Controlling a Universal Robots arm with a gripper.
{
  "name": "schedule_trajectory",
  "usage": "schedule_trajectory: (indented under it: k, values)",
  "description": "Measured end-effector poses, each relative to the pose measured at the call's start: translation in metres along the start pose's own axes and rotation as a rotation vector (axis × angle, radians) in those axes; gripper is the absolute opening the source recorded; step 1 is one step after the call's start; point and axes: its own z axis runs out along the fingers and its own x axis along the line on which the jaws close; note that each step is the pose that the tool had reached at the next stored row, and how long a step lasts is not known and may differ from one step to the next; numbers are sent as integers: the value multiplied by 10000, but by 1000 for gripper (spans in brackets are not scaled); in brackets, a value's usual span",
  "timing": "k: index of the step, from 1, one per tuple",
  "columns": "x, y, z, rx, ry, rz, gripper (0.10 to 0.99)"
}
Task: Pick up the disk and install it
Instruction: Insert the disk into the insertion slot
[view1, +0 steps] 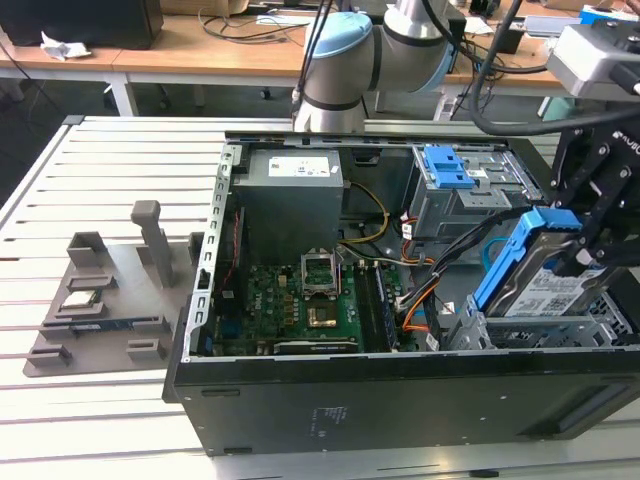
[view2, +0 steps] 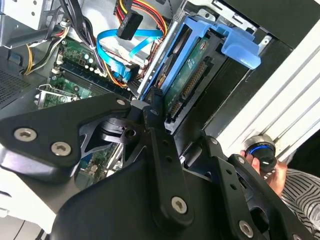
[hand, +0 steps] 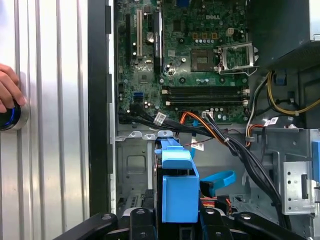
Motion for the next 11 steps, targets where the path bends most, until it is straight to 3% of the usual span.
schedule_trajectory:
  k: [7, 11]
  values:
    - [2, -7, 166, 0, 0, -2, 365]
    - [3, -8, 186, 0, 1, -2, 365]
